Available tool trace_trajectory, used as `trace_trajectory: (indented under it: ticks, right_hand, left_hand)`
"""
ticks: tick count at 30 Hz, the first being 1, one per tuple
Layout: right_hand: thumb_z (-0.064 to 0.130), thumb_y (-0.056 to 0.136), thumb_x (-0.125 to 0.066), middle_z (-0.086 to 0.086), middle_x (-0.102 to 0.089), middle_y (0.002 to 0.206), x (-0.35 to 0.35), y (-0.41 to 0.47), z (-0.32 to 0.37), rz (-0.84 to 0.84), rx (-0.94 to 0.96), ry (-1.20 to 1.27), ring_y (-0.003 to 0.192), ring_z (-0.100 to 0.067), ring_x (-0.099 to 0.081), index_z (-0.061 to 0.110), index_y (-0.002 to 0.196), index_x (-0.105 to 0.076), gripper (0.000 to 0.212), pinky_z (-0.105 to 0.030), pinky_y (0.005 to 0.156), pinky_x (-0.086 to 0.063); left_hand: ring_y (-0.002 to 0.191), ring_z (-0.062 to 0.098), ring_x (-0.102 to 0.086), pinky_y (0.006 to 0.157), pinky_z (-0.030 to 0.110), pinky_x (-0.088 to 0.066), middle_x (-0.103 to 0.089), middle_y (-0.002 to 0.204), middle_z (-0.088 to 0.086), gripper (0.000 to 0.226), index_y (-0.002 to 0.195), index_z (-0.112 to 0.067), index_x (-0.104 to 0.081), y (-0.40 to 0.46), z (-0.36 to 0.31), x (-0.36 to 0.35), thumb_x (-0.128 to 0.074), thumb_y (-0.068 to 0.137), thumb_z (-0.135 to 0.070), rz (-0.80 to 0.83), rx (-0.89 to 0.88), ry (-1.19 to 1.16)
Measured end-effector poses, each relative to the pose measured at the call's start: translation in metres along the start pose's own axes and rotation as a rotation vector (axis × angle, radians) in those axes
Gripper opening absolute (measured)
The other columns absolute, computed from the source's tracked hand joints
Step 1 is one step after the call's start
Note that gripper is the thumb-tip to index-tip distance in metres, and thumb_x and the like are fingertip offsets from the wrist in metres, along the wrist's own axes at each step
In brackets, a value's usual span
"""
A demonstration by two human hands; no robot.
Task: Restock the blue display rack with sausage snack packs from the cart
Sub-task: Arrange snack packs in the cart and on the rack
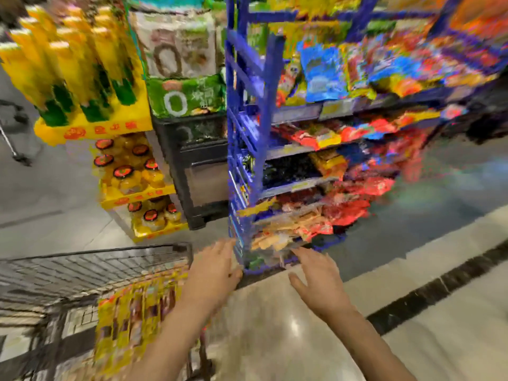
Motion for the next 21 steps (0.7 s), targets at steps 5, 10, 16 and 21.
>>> trace_trajectory:
  ticks: [5, 10, 16, 21]
  right_hand:
    - [0.04, 0.088, -0.051, 0.0, -0.057, 0.126, 0.076, -0.032, -0.111, -0.202, -0.175, 0.052, 0.118, -0.024, -0.052, 0.021, 0.132, -0.049, 0.048, -0.039, 0.101, -0.037]
    - [0.053, 0.082, -0.035, 0.005, -0.057, 0.125, 0.14, -0.017, -0.165, -0.331, -0.196, 0.109, 0.118, -0.02, -0.051, 0.024, 0.129, -0.05, 0.057, -0.036, 0.099, -0.036]
    - [0.06, 0.078, -0.022, 0.011, -0.047, 0.137, 0.214, 0.057, -0.193, -0.397, -0.092, 0.123, 0.129, -0.013, -0.041, 0.028, 0.136, -0.044, 0.07, -0.033, 0.107, -0.029]
    - [0.045, 0.089, -0.044, 0.008, -0.051, 0.132, 0.281, 0.125, -0.221, -0.493, -0.014, 0.146, 0.124, -0.015, -0.046, 0.025, 0.133, -0.047, 0.049, -0.034, 0.105, -0.031]
  left_hand:
    - [0.131, 0.019, -0.039, 0.106, 0.029, -0.035, -0.041, 0.143, -0.001, 0.067, 0.141, -0.02, -0.033, 0.04, -0.143, -0.009, -0.032, 0.083, -0.052, 0.034, -0.246, -0.073]
    - [0.133, 0.013, -0.034, 0.106, 0.028, -0.032, -0.034, 0.145, -0.011, 0.054, 0.135, -0.044, -0.015, 0.074, -0.206, 0.021, -0.04, 0.088, -0.051, -0.027, -0.345, -0.103]
    - [0.135, 0.007, -0.029, 0.106, 0.023, -0.029, -0.028, 0.149, -0.013, 0.062, 0.147, -0.028, -0.018, 0.14, -0.219, 0.067, -0.044, 0.094, -0.046, -0.145, -0.249, -0.106]
    - [0.127, 0.013, -0.041, 0.102, 0.028, -0.034, -0.04, 0.142, -0.008, 0.058, 0.144, -0.025, -0.029, 0.211, -0.241, 0.113, -0.048, 0.092, -0.043, -0.269, -0.223, -0.156]
Point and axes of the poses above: each hand's wrist, its own y-axis towards the middle knuckle, its own x-axis out of the back of the hand, z = x × y, the point moved 9 cm from there along y, towards the middle knuckle
